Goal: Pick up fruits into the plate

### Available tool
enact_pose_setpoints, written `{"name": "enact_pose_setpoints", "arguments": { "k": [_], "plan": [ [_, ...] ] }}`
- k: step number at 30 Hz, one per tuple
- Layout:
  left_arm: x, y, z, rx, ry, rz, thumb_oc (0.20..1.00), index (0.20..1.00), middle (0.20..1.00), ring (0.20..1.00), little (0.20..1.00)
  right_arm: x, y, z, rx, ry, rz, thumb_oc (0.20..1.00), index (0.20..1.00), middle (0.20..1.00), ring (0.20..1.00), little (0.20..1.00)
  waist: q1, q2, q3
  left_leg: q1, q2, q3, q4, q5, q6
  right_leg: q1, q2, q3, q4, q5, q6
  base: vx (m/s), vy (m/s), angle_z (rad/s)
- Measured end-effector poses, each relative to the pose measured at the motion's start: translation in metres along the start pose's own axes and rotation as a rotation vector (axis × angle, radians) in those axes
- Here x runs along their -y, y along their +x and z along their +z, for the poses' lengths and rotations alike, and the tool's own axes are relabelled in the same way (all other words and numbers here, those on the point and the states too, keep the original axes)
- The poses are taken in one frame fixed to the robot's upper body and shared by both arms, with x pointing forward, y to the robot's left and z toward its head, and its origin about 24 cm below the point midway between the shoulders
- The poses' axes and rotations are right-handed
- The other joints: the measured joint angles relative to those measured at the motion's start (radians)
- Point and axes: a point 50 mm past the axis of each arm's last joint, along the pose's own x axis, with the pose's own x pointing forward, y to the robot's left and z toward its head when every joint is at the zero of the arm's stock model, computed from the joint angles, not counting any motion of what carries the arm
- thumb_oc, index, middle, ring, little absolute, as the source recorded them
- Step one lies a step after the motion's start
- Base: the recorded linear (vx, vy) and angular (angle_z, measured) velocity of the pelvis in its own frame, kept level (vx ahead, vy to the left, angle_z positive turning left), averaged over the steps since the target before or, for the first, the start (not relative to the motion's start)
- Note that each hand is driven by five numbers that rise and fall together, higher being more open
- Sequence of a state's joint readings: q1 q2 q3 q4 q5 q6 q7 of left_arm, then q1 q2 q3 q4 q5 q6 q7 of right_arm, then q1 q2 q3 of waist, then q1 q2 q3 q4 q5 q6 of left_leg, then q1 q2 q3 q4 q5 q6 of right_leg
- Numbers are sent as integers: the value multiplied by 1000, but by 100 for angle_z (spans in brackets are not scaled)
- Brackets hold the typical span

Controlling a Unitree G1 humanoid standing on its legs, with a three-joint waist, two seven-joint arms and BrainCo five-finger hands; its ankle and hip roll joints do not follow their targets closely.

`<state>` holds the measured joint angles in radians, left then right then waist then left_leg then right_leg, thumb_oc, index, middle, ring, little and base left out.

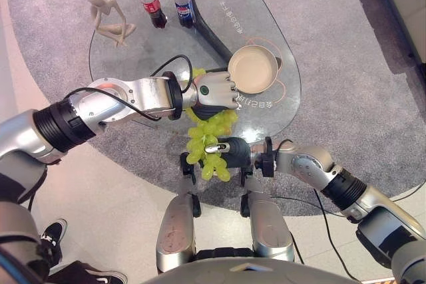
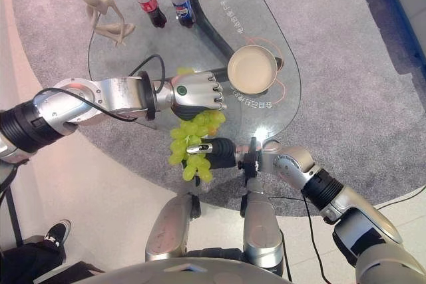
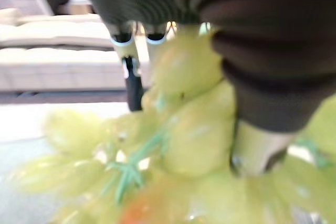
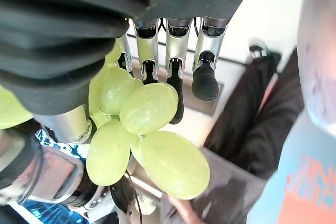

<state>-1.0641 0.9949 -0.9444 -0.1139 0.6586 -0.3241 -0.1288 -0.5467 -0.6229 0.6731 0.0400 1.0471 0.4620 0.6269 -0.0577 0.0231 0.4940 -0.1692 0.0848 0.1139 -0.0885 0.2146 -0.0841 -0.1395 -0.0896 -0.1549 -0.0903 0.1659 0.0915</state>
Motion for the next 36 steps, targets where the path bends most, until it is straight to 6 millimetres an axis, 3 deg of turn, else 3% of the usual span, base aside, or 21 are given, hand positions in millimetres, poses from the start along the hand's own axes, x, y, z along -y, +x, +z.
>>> {"name": "enact_pose_setpoints", "arguments": {
  "k": [5, 8, 16, 23, 28, 36],
  "plan": [
    [21, -17, -16, -142, -223, 71, 1000, 1000, 1000, 1000, 1000, 16, -33, 9, 80, -56, -147, 200, 200, 200, 200, 200, 9, -1, 0, 11, 1, -1, 0, -8, -3, 11, 1, -1, 0, 0, 0, 60, -28, 1],
    [58, -36, -22, -273, -432, 68, 1000, 1000, 1000, 1000, 1000, 27, -62, 11, 126, -67, -258, 200, 200, 200, 200, 200, 11, -3, -3, 29, 3, -6, 0, -15, -2, 33, 2, -6, 0, -5, 0, 58, -47, 4],
    [104, -65, -23, -481, -821, 160, 1000, 1000, 1000, 1000, 1000, 45, -98, 14, 225, -80, -420, 200, 200, 200, 200, 200, 51, -20, -28, 31, 13, -29, -1, -14, -2, 50, 15, -29, 0, -14, -7, 56, -49, 8],
    [166, -94, 3, -696, -1165, 131, 1000, 1000, 1000, 1000, 1000, 58, -114, -1, 265, -46, -517, 200, 200, 200, 200, 200, 84, -88, -80, 34, 16, -67, -1, -13, -3, 78, 21, -77, -1, -39, -8, 23, -47, 17],
    [196, -109, 25, -815, -1347, 116, 1000, 1000, 1000, 1000, 1000, 71, -127, -2, 237, -77, -645, 200, 200, 200, 200, 200, 115, -95, -84, 16, 13, -94, -1, -14, -4, 79, 20, -107, -1, -45, -4, -8, -37, 18],
    [239, -131, 58, -1009, -1513, 6, 1000, 1000, 1000, 1000, 1000, 101, -169, 3, 140, -77, -939, 200, 200, 200, 200, 200, 167, -113, -70, -18, -1, -136, 0, -1, 7, 70, 10, -149, -1, -57, 10, -3, -1, 17]
  ]
}}
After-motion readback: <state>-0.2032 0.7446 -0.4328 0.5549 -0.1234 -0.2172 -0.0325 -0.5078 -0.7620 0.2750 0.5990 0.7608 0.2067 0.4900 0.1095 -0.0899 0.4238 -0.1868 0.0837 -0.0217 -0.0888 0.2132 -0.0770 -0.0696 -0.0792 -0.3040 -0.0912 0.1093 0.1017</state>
